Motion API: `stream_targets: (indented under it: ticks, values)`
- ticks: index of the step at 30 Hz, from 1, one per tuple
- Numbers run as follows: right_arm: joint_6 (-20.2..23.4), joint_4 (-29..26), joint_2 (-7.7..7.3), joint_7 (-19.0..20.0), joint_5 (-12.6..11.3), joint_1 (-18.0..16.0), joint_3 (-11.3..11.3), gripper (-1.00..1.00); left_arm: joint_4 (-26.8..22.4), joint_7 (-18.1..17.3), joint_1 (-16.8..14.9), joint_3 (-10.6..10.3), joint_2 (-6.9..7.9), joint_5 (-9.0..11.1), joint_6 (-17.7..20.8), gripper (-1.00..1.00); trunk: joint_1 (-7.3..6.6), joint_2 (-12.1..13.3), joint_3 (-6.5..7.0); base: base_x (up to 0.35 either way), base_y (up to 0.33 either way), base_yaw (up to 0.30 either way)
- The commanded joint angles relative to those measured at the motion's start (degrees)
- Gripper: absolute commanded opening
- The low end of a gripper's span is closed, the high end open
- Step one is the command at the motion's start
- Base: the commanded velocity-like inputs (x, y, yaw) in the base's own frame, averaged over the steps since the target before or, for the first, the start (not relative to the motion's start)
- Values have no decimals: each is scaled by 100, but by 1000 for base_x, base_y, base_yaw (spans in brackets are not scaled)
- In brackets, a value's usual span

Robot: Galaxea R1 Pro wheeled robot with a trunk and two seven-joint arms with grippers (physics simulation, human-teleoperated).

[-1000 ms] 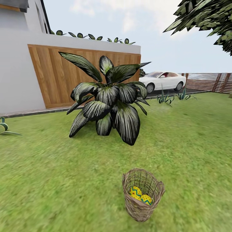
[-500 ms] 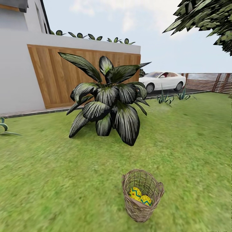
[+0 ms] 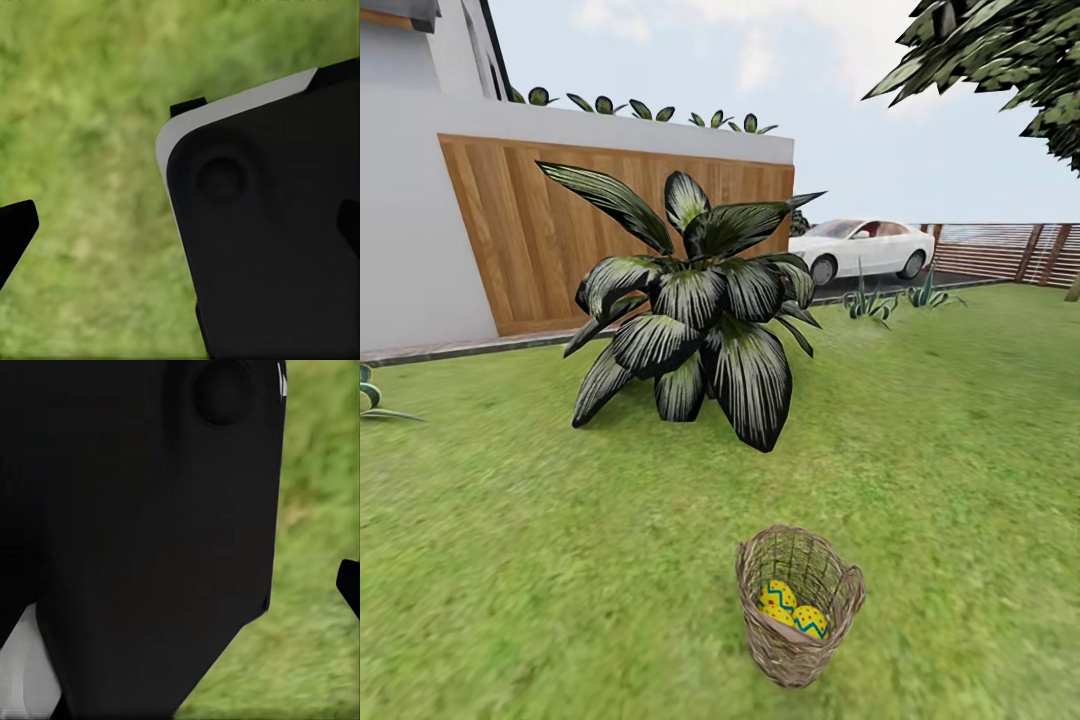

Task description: Take the three Easter eggs out of the wicker basket on the lawn in the garden, then place them on the lawn next to a single tree (choose any tree) so that all three eggs are next to the same tree and none are left in the basket.

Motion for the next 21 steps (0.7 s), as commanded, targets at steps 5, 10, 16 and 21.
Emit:
stream_targets:
  ticks: [5, 10, 16, 21]
  values:
    - [-5, -10, 11, 3, 24, -1, -6, 100, -3, 4, -7, -38, 1, 2, -9, 100, -111, 199, 79, 0, 0, -1]
    - [-9, -28, 8, 3, 35, -1, -11, 100, -5, -6, -19, -44, 1, 1, 18, 100, -220, 400, 167, 0, 0, 0]
    - [-7, -184, 1, 5, -1, -6, -41, 100, -40, -9, -56, -45, 7, 32, 380, 100, -352, 640, 272, 0, 0, 0]
    - [-4, -473, 11, 11, -13, -9, -42, 100, -48, -15, -402, -45, 15, 53, 816, 100, -462, 841, 350, 0, 0, 0]
